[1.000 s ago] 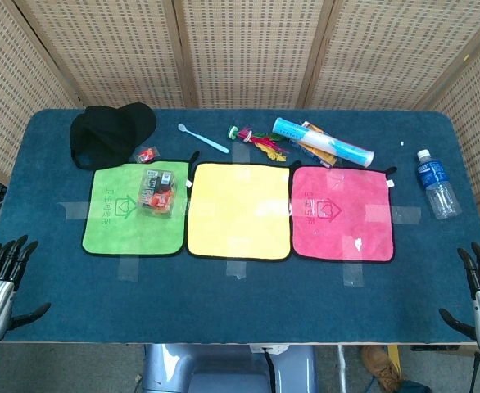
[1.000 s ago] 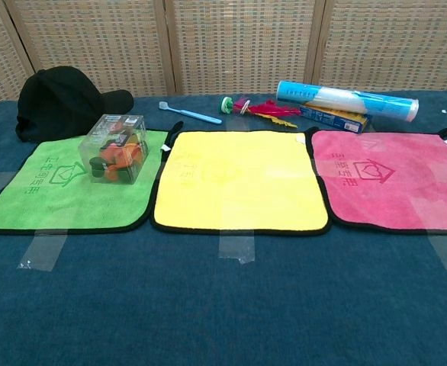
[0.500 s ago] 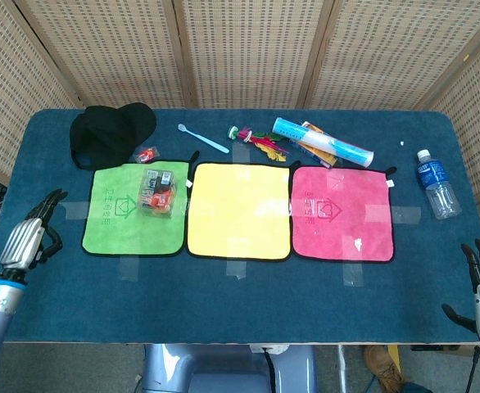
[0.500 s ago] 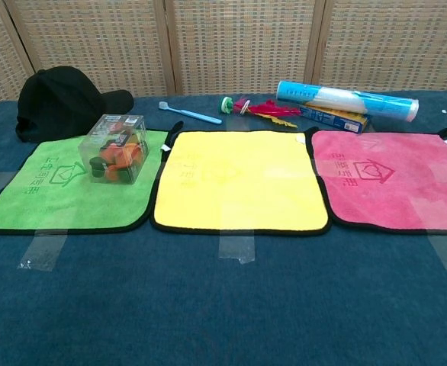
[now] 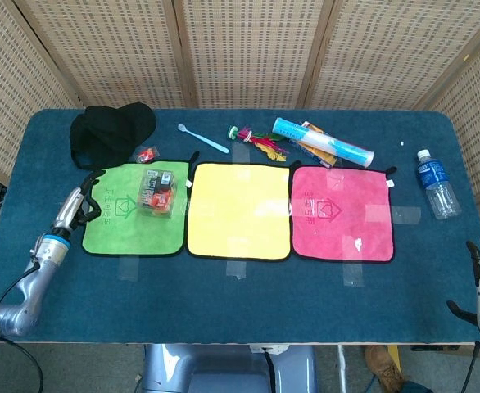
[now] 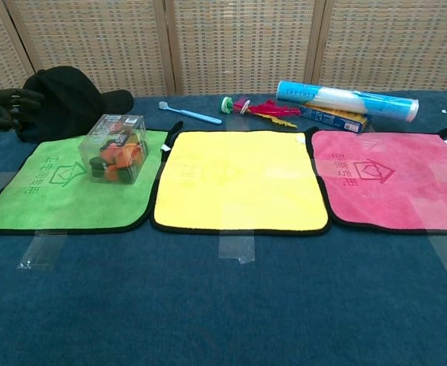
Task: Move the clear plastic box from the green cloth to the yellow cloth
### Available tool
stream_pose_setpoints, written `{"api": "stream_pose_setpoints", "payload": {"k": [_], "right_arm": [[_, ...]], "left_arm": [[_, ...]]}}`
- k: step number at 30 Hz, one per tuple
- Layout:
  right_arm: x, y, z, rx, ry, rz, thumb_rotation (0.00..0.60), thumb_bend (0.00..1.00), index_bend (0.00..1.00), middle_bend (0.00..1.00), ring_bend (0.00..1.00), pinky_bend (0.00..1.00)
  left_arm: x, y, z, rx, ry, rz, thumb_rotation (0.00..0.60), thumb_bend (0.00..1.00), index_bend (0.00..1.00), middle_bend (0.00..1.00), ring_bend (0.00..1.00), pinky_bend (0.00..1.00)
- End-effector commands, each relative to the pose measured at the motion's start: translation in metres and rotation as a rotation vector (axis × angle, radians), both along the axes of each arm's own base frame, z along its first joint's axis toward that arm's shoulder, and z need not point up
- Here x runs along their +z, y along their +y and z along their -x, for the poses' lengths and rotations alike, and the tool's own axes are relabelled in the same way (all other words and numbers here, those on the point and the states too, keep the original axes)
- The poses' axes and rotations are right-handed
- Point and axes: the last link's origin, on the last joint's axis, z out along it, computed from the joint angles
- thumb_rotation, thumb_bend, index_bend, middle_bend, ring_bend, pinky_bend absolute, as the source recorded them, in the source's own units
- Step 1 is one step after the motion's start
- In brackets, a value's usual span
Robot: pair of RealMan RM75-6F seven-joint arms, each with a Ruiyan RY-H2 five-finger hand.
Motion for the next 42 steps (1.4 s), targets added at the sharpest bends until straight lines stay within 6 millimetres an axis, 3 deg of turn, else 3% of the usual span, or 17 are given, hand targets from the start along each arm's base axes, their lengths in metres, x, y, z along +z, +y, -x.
{"api": "stream_pose_setpoints", "payload": {"k": [1, 6, 20, 30, 42], "right_arm": [[0.000, -0.001, 0.001, -0.004, 0.001, -0.001, 0.600, 0.00, 0.00, 0.00, 0.00, 0.00], [0.001, -0.002, 0.002, -0.009, -0.002, 0.003, 0.600, 0.00, 0.00, 0.00, 0.00, 0.00], [0.003, -0.001, 0.003, -0.011, -0.005, 0.009, 0.600, 0.00, 0.00, 0.00, 0.00, 0.00], [0.004, 0.000, 0.004, -0.016, -0.008, 0.010, 0.600, 0.00, 0.00, 0.00, 0.00, 0.00], [0.007, 0.000, 0.007, -0.030, -0.015, 0.012, 0.600, 0.00, 0.00, 0.00, 0.00, 0.00]], "left_arm": [[-0.020, 0.013, -0.014, 0.028, -0.098, 0.028, 0.600, 1.00, 0.09, 0.04, 0.07, 0.01], [-0.040, 0.021, -0.025, 0.126, -0.261, 0.105, 0.600, 1.00, 0.09, 0.04, 0.07, 0.02], [-0.062, 0.025, -0.062, 0.130, -0.418, 0.172, 0.600, 1.00, 0.09, 0.04, 0.07, 0.04], [-0.089, 0.022, -0.102, 0.126, -0.547, 0.229, 0.600, 1.00, 0.09, 0.04, 0.07, 0.05], [-0.125, 0.018, -0.156, 0.069, -0.583, 0.290, 0.600, 1.00, 0.09, 0.04, 0.07, 0.05]]}}
